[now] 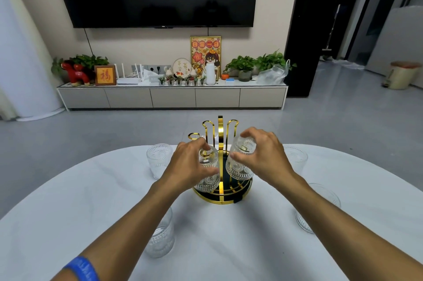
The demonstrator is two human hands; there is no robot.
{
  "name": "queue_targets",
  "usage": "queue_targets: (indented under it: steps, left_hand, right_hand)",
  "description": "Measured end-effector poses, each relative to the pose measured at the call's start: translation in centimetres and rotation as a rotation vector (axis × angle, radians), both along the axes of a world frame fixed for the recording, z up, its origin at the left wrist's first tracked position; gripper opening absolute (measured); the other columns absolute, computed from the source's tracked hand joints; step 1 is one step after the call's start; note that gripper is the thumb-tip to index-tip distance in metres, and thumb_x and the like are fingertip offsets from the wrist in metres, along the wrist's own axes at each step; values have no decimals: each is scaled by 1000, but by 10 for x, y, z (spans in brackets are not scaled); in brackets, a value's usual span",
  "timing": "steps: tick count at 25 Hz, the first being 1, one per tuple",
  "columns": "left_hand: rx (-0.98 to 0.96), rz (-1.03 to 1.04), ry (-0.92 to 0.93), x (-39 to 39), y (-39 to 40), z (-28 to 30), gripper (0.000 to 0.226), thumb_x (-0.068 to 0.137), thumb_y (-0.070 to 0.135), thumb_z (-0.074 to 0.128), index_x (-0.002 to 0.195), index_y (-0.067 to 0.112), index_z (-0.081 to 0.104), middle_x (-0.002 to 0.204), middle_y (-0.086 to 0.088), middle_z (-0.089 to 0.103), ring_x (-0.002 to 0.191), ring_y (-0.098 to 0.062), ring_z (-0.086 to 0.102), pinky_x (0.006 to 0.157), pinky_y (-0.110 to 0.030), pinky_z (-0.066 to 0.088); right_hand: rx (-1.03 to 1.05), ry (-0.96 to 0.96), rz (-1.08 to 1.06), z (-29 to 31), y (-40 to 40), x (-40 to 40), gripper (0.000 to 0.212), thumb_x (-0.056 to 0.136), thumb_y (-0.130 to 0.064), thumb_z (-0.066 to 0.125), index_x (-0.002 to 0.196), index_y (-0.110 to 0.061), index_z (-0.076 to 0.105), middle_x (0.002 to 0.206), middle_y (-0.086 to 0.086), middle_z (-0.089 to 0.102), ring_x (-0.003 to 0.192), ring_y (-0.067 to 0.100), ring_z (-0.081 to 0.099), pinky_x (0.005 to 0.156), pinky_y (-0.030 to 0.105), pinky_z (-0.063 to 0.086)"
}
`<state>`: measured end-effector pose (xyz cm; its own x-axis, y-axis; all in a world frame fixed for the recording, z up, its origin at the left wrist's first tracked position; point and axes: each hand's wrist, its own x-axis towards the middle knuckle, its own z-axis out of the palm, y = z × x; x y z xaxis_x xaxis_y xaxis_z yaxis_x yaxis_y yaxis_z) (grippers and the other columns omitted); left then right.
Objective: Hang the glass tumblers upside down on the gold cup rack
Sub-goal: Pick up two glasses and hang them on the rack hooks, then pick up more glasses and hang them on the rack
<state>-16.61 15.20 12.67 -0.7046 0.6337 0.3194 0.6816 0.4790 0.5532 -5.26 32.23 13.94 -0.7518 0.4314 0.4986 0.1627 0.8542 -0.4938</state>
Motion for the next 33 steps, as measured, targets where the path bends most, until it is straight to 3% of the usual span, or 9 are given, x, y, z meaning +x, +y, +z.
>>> queue_targets:
  steps: [5, 10, 14, 17, 20, 24, 28, 30, 33]
  left_hand:
    - [-25, -15, -9, -1, 0, -1, 53, 64, 43, 85, 105, 27, 56, 119, 2, 64, 103, -15, 50, 74, -29, 42]
    - [-4, 10, 101, 28, -5, 5, 60, 70, 32, 82, 123, 23, 57, 145, -4, 46, 132, -25, 37, 92, -30, 33]
    - [267, -55, 177, 89, -8, -4, 53, 76, 22, 77, 125, 19, 57, 140, -5, 52, 131, -22, 42, 102, -28, 31]
    - [274, -119, 121, 128, 6, -15, 46, 79, 12, 73, 123, 15, 60, 135, -3, 57, 129, -19, 45, 103, -21, 30]
    - [256, -170, 24, 147, 17, -22, 44, 81, 10, 69, 124, 14, 60, 130, -1, 59, 125, -18, 49, 101, -10, 29]
    - [185, -218, -75, 151, 22, -26, 48, 82, 20, 66, 128, 28, 54, 128, 10, 59, 119, -7, 51, 101, -23, 41]
    - [12, -325, -234, 159, 27, -20, 89, 70, 48, 75, 143, 49, 25, 140, 22, 45, 127, 4, 41, 101, -23, 39]
    - [99, -335, -324, 166, 28, -10, 93, 62, 54, 79, 137, 59, 24, 133, 31, 49, 120, 7, 48, 91, -17, 46]
    - [259, -292, -352, 170, 14, 7, 77, 56, 49, 85, 115, 68, 39, 114, 32, 62, 103, 2, 62, 81, -21, 55]
  right_hand:
    - [31, -130, 41, -14, -5, 1, 45, 74, -36, 76, 113, -20, 61, 118, 1, 64, 108, 22, 50, 74, 32, 41]
    - [-26, -126, 66, -16, -7, 27, 58, 78, -38, 75, 130, -23, 54, 140, -1, 51, 125, 22, 43, 93, 30, 37]
    - [-163, 292, -283, -50, 10, 101, 60, 78, -32, 72, 132, -22, 47, 137, -1, 52, 123, 20, 45, 96, 25, 33]
    - [-533, 159, -467, -70, 43, 140, 97, 69, -34, 82, 145, -27, 23, 151, 2, 36, 133, 24, 36, 105, 37, 33]
    - [-856, -23, -341, -82, 54, 144, 111, 62, -27, 90, 147, -30, 18, 144, 6, 43, 125, 26, 47, 104, 43, 40]
    - [-844, -3, -325, -82, 54, 145, 91, 59, -20, 90, 131, -32, 36, 126, 8, 58, 106, 24, 57, 93, 44, 48]
    - [-937, 172, -144, -47, 30, 148, 87, 47, -41, 90, 119, -42, 42, 107, -5, 69, 85, 9, 69, 71, 29, 51]
    - [-963, 236, 9, -25, 6, 147, 90, 42, -48, 91, 119, -44, 44, 102, -6, 72, 86, 6, 71, 69, 22, 51]
    - [-931, 226, 181, -1, -27, 149, 86, 50, -50, 89, 123, -46, 45, 107, -6, 73, 94, 13, 71, 74, 25, 54]
